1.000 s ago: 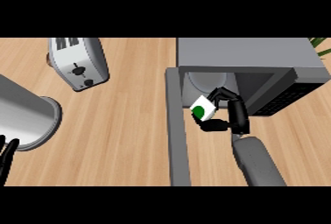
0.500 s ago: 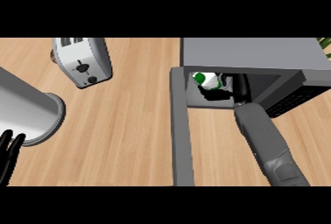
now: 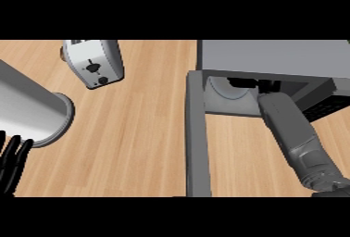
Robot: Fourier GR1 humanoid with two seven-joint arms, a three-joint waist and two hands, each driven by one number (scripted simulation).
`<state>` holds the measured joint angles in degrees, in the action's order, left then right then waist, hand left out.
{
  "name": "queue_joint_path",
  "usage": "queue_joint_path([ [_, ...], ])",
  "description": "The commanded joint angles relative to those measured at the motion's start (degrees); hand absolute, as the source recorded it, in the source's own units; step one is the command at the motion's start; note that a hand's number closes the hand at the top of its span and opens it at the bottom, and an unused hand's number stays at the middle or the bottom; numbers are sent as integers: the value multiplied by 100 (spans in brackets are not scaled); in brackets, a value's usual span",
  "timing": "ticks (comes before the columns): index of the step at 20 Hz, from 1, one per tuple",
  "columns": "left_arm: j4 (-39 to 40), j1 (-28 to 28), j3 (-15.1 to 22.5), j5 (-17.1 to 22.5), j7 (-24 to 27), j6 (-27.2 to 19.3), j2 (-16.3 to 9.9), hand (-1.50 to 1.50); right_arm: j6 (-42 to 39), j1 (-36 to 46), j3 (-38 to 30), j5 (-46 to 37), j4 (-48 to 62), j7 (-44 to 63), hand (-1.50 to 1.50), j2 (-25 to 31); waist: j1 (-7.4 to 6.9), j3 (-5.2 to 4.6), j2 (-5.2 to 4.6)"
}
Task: Pick up the milk, place it into the microwave and close the microwave
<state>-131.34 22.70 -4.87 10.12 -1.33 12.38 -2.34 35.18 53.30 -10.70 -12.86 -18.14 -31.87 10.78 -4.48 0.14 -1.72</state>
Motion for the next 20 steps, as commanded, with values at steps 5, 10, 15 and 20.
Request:
queue_joint_path([
  [5, -154, -34, -43, -130, -211, -64, -72, -150, 157, 503, 476, -719, 963, 48, -150, 222, -102, 4, -31],
  [10, -28, -236, 92, -339, -123, -8, -105, -150, 122, 716, 580, -850, 1166, 98, -150, -63, -145, 9, -77],
  [15, 33, -53, -109, -230, -45, 107, -185, -150, -132, 798, 476, -767, 1232, 107, -150, -122, -83, 1, -24],
  [20, 351, -81, 174, -604, 314, 40, 68, -150, 321, 825, 327, -663, 1169, 96, -150, -332, -37, -2, -12],
])
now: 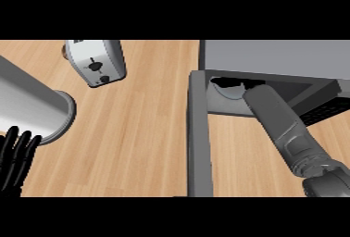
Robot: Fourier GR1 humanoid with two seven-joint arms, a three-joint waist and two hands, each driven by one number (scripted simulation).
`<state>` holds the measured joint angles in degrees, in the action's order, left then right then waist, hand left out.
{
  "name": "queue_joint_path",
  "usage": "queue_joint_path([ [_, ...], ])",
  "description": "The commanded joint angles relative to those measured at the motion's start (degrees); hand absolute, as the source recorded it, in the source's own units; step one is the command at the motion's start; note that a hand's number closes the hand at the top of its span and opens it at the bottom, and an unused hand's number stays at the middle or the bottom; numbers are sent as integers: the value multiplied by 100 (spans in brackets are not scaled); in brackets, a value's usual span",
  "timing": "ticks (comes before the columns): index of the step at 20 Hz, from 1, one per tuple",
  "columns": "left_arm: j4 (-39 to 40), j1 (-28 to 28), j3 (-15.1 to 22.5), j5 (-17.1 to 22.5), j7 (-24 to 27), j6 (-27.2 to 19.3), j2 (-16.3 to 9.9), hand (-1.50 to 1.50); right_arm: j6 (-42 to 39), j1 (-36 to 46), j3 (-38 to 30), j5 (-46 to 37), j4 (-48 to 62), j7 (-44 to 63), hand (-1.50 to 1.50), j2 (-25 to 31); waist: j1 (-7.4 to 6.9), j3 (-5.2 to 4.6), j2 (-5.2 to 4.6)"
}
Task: Pick up the milk, place it into the microwave and close the microwave
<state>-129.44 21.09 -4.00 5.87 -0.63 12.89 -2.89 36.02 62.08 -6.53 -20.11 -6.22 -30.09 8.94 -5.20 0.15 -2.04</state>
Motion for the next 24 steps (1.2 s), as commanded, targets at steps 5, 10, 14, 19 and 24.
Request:
queue_joint_path([
  [5, -112, 270, 118, -167, 41, 40, 69, -150, 317, 26, -241, 166, -52, -58, -150, 1, 54, -3, 38],
  [10, -194, 91, 185, -228, -208, -42, 69, -150, 200, 5, -357, 239, -91, -211, -150, 286, 120, 0, 37],
  [14, -410, 204, 87, -148, -153, -57, 103, -150, 299, -63, -478, 320, -161, -387, -150, 409, 98, 0, 43],
  [19, -317, 525, 188, -199, 124, 128, 136, -150, 12, -249, -708, 517, -294, -750, -150, 730, 123, -2, 58],
  [24, -323, 596, 269, -271, 15, 76, 143, -150, -820, -322, -837, 678, -295, -864, -150, 784, 243, -5, 113],
])
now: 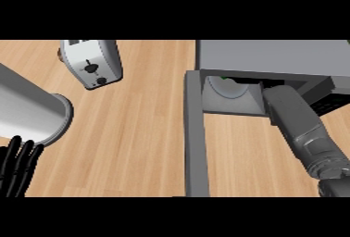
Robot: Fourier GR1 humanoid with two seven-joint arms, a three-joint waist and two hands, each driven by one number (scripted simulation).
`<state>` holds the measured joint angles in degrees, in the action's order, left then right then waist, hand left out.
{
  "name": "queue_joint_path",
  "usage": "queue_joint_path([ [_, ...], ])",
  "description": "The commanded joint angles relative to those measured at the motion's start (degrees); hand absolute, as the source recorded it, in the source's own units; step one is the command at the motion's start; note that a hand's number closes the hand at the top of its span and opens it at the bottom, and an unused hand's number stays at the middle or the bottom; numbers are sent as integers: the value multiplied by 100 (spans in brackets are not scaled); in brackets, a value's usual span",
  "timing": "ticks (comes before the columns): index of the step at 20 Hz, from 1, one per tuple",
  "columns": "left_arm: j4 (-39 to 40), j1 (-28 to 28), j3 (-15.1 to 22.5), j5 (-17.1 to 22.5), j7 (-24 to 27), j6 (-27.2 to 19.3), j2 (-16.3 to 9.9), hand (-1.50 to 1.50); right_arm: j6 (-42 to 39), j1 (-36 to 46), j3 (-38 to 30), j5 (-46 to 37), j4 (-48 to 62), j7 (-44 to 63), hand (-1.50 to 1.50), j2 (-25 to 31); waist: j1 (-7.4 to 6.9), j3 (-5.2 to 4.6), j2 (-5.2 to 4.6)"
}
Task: Pick up the milk, place it into the microwave and close the microwave
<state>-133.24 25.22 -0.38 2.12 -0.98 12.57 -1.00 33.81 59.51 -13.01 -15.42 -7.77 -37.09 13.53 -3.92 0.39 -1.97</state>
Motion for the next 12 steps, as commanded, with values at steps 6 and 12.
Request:
queue_joint_path([
  [6, 139, -319, 78, -163, -229, -259, 97, -150, -1114, -432, -390, 472, -272, -479, -150, 96, 291, -30, 138],
  [12, 219, 570, 301, -32, 643, 100, 99, -150, -1380, -609, -480, 601, -357, -570, -150, -62, 205, -36, 155],
])
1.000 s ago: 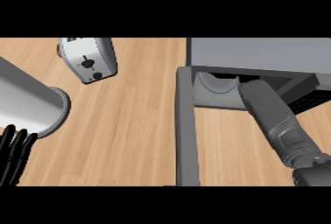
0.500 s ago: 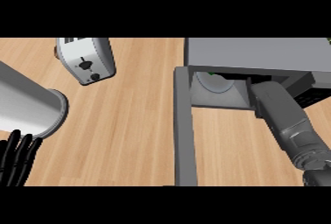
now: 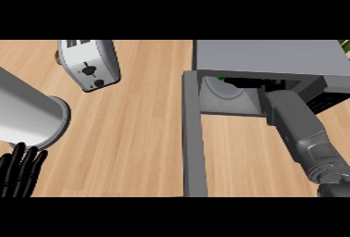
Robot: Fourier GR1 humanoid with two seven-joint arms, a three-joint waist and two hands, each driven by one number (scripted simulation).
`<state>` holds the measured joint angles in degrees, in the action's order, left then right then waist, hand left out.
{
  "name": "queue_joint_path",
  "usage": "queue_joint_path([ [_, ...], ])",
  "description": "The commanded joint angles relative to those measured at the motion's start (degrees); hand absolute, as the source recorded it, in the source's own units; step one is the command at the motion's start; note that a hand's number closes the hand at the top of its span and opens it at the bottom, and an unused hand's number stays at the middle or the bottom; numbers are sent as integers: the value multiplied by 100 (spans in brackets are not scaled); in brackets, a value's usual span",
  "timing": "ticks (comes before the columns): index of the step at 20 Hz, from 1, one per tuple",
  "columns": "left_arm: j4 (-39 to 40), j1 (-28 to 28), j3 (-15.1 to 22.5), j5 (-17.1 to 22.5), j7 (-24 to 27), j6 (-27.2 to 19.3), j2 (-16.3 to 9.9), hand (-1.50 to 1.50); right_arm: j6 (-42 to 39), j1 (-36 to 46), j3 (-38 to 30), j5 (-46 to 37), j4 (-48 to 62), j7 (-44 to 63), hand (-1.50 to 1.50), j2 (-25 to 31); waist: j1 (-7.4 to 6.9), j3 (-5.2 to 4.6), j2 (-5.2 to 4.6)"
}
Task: Pick up the milk, place it into the microwave and close the microwave
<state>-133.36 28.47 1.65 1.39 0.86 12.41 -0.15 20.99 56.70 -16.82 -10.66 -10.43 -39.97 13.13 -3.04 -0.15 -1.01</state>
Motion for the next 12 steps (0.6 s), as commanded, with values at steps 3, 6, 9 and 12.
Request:
queue_joint_path([
  [3, -218, 120, 190, -79, -100, -80, 14, -150, -970, -803, -106, 244, -220, -605, -150, 41, 253, 19, 99],
  [6, 99, -77, 203, -153, 12, -260, 15, -150, -1089, -834, 10, 226, -415, -288, -150, -106, 322, 13, 123],
  [9, -354, -31, 288, -78, -276, -191, -17, -150, -882, -1240, -15, 240, -326, -405, -150, -250, 280, 17, 107],
  [12, -251, 134, 150, 45, -138, -203, -36, -150, -1152, -1476, 12, 296, -487, -385, -150, -273, 299, 13, 123],
])
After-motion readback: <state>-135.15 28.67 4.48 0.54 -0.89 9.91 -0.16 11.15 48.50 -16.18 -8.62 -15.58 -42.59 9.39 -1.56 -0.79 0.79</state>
